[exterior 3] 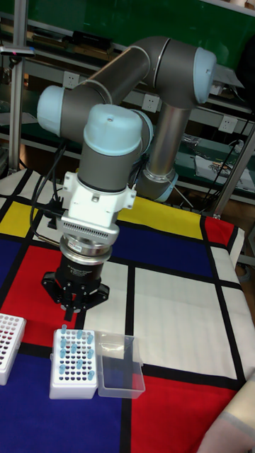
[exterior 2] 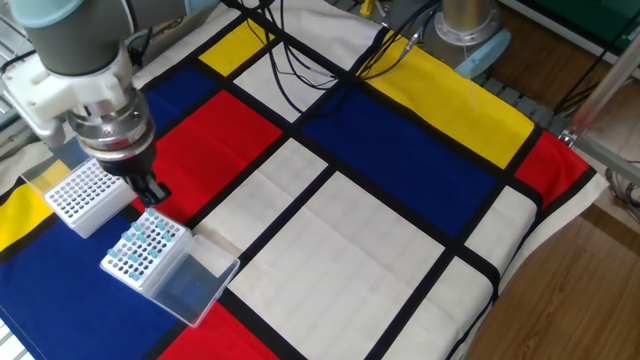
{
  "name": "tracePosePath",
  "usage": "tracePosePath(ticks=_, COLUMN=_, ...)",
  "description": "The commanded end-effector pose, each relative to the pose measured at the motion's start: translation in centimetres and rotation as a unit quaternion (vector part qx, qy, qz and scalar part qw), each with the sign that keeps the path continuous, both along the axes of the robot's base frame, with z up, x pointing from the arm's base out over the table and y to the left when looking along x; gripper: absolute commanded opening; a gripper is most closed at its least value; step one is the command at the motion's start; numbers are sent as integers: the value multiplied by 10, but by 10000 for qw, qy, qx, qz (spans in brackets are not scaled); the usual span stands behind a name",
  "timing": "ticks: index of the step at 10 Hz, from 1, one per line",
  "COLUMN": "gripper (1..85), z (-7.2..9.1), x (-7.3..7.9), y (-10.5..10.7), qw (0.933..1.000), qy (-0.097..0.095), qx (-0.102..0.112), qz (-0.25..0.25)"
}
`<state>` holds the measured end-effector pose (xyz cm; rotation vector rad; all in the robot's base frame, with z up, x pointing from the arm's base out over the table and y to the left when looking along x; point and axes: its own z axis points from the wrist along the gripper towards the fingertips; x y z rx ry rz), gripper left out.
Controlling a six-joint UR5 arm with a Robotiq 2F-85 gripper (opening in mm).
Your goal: Transfer all medium pipette tips from one holder to another
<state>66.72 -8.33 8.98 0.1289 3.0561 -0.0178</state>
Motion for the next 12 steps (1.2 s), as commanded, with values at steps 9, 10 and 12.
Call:
tracePosePath(ticks=9, gripper=463, z=-4, x=-16, y=-9, qw=9953, qy=130, qx=113, qz=957)
tracePosePath(ticks=10, gripper=470, z=-4, x=-15, y=-9, qw=9952, qy=130, qx=113, qz=964)
tracePosePath(ticks=12, gripper=470, z=-5, x=-15, y=-10, qw=9952, qy=132, qx=97, qz=964)
